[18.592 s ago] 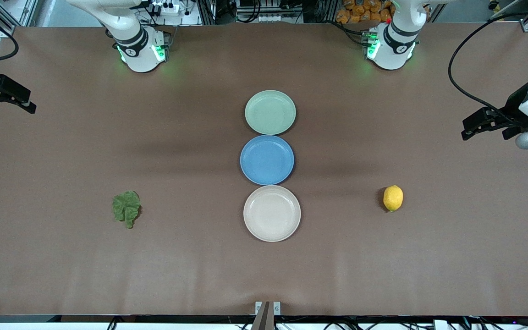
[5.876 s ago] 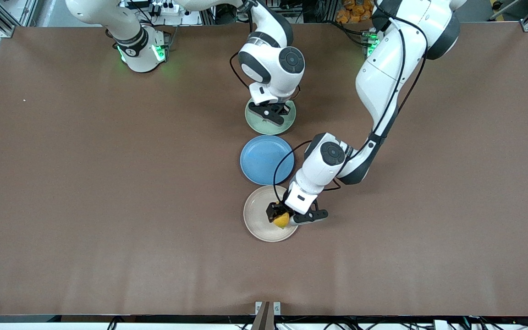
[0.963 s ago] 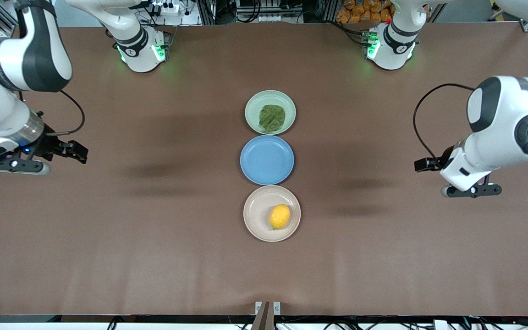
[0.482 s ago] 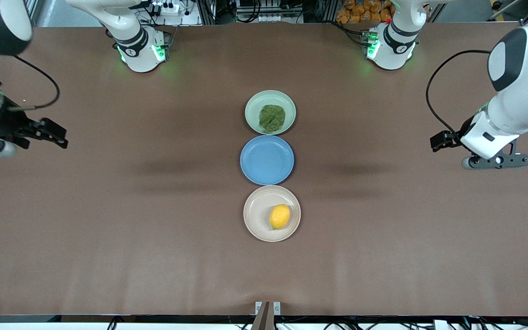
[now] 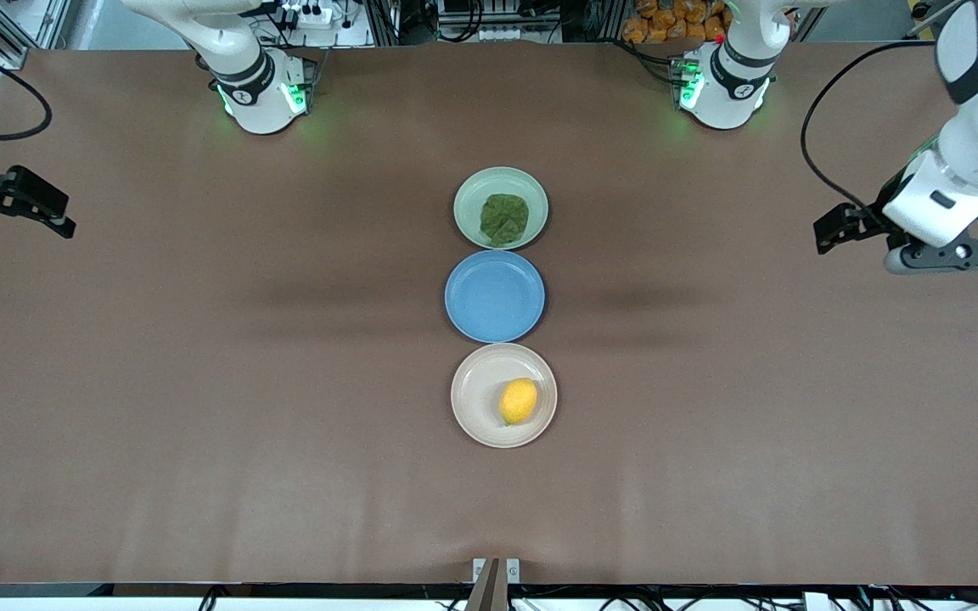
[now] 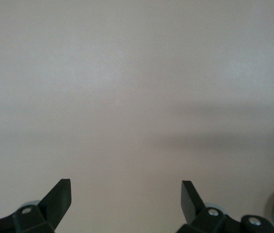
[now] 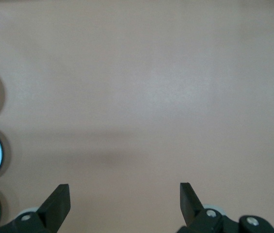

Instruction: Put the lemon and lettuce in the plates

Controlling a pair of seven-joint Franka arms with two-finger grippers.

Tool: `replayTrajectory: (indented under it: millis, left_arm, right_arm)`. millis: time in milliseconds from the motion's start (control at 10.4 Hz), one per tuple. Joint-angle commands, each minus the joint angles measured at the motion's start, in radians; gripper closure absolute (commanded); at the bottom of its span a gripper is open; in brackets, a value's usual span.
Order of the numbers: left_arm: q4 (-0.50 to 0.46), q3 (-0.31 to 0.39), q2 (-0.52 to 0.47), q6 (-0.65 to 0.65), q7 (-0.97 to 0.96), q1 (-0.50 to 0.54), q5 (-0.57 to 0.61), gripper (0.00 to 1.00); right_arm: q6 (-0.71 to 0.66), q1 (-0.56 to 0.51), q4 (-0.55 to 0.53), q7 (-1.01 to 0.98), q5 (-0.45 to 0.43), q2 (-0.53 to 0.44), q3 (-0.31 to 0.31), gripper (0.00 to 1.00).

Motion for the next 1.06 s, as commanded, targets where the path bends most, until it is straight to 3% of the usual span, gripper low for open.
replayTrajectory:
  millis: [0,674,963]
  left_arm:
    - [0.080,0.015,-0.001,-0.087,0.022,-0.012,-0.022,0.00]
    - [0.241,0.015,0.059,-0.143,0.020,-0.004,-0.022,0.00]
    - [0.252,0.015,0.064,-0.143,0.020,-0.004,-0.033,0.00]
  right_arm:
    - [-0.049,-0.013,0.037,-0.032,0.021,-0.006,0.001,0.00]
    - [0.003,-0.018,0.036,-0.035,0.012,-0.003,0.001,0.00]
    - [0.007,-0.032,0.027,-0.034,0.016,0.007,0.002,0.00]
